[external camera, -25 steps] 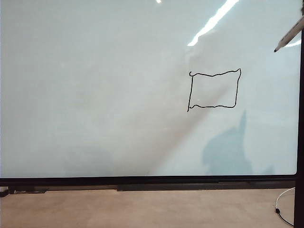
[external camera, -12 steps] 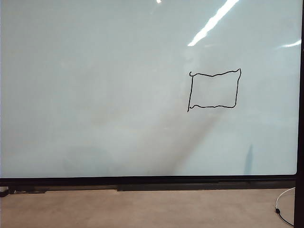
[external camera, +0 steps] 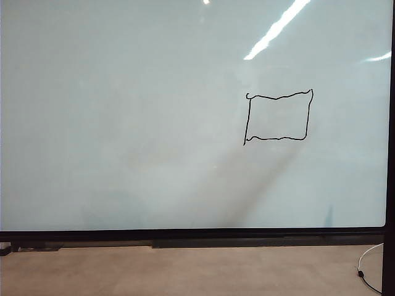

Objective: Pick up the pen on the shelf to the right of the whiteboard and draw a rectangle.

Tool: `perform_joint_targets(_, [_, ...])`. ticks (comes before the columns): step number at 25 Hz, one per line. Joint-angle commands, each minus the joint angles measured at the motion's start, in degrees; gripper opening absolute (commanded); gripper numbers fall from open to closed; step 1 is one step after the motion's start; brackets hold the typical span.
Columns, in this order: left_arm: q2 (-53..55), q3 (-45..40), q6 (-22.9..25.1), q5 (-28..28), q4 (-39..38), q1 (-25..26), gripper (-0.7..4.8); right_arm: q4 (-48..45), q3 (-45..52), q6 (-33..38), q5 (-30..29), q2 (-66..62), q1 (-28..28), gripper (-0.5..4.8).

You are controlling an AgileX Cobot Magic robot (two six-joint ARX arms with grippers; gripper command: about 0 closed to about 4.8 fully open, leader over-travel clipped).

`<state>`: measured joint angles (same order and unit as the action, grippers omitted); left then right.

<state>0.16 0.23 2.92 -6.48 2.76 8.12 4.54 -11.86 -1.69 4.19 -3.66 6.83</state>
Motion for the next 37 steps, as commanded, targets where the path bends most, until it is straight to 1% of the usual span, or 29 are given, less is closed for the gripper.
perform_joint_targets(1, [0.02,0.15,-0.17,-0.22,0.70,0.11,-0.05,-0.31,1.01,1.05,1.60,1.18,0.00,-0.06])
perform_joint_targets(5, [0.02,0.15,-0.17,-0.20,0.70,0.11,-0.05,-0.90,3.87,2.05,1.68,3.54,0.02,-0.06])
perform_joint_targets(10, [0.02,0.15,-0.17,-0.24,0.70,0.11,-0.05,-1.84,6.43,2.36,0.09,3.58,0.15,-0.06])
perform_joint_targets(15, [0.02,0.15,-0.17,-0.22,0.70,0.11,-0.05,-6.29,8.57,2.45,-1.57,3.58,0.33,-0.06])
perform_joint_targets(18, [0.02,0.15,-0.17,-0.22,0.70,0.11,-0.05,-11.26,11.30,4.44,-2.86,3.58,0.31,-0.06])
perform_joint_targets(25, [0.02,0.15,-0.17,-0.22,0.70,0.09,-0.05,-12.74,11.82,4.72,-2.97,3.58,0.31,-0.06])
perform_joint_targets(29, [0.02,0.15,-0.17,-0.22,0.70,0.09,-0.05,-16.33,11.82,4.74,-2.82,3.58,0.22,-0.06])
perform_joint_targets(32, [0.02,0.15,-0.17,-0.22,0.70,0.09,-0.04,-16.65,11.82,6.10,-2.84,3.58,0.26,-0.06])
perform_joint_targets(37, [0.02,0.15,-0.17,-0.22,0.70,0.09,-0.05,-16.46,11.82,6.10,-2.84,3.58,0.31,-0.06])
